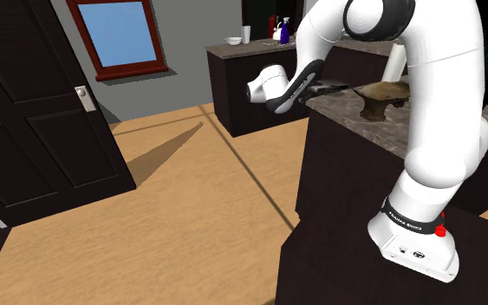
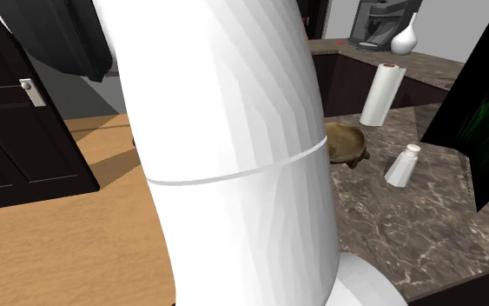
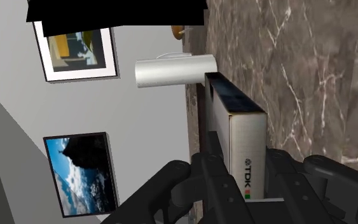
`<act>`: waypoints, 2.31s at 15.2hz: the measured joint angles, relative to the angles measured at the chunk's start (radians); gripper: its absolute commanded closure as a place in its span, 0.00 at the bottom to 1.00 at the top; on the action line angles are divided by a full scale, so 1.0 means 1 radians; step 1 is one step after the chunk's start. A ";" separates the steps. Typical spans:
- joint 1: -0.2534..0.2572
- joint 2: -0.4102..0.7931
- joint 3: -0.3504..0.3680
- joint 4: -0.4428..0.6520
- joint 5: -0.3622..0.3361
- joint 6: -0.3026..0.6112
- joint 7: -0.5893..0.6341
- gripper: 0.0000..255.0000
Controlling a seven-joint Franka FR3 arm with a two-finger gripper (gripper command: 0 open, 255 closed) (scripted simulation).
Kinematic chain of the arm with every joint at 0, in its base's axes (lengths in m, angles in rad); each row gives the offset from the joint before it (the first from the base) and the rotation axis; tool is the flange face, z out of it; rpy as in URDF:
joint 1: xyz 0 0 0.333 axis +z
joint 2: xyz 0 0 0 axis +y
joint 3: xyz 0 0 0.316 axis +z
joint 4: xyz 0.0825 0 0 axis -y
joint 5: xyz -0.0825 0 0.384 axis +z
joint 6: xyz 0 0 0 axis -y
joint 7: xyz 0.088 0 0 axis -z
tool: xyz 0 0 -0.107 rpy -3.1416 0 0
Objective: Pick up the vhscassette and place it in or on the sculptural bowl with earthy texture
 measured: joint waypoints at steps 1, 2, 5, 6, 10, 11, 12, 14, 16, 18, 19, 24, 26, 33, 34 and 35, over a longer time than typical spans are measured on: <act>0.001 -0.012 0.000 -0.004 -0.001 -0.003 -0.008 1.00; 0.003 -0.018 0.001 0.000 0.000 -0.008 -0.017 1.00; 0.004 -0.044 0.001 0.001 -0.004 -0.016 -0.043 1.00; 0.003 -0.054 0.000 -0.001 -0.006 -0.017 -0.052 1.00; 0.005 -0.088 0.000 0.001 -0.010 -0.029 -0.086 1.00; 0.007 -0.094 0.000 0.005 -0.011 -0.033 -0.095 1.00; 0.006 -0.103 0.000 0.005 -0.013 -0.035 -0.105 1.00; 0.007 -0.120 -0.001 0.008 -0.016 -0.040 -0.124 1.00; 0.007 -0.135 -0.001 0.010 -0.020 -0.044 -0.141 1.00; 0.009 -0.149 -0.001 0.015 -0.022 -0.051 -0.159 1.00; 0.009 -0.157 -0.001 0.017 -0.024 -0.053 -0.168 1.00; 0.012 -0.188 -0.001 0.034 -0.033 -0.067 -0.216 1.00; 0.013 -0.198 -0.001 0.044 -0.036 -0.073 -0.235 1.00; 0.008 -0.395 -0.003 -0.193 -0.032 -0.058 -0.197 1.00; 0.008 -0.440 -0.003 -0.246 -0.030 -0.057 -0.189 1.00; 0.006 -0.474 -0.004 -0.286 -0.031 -0.052 -0.183 1.00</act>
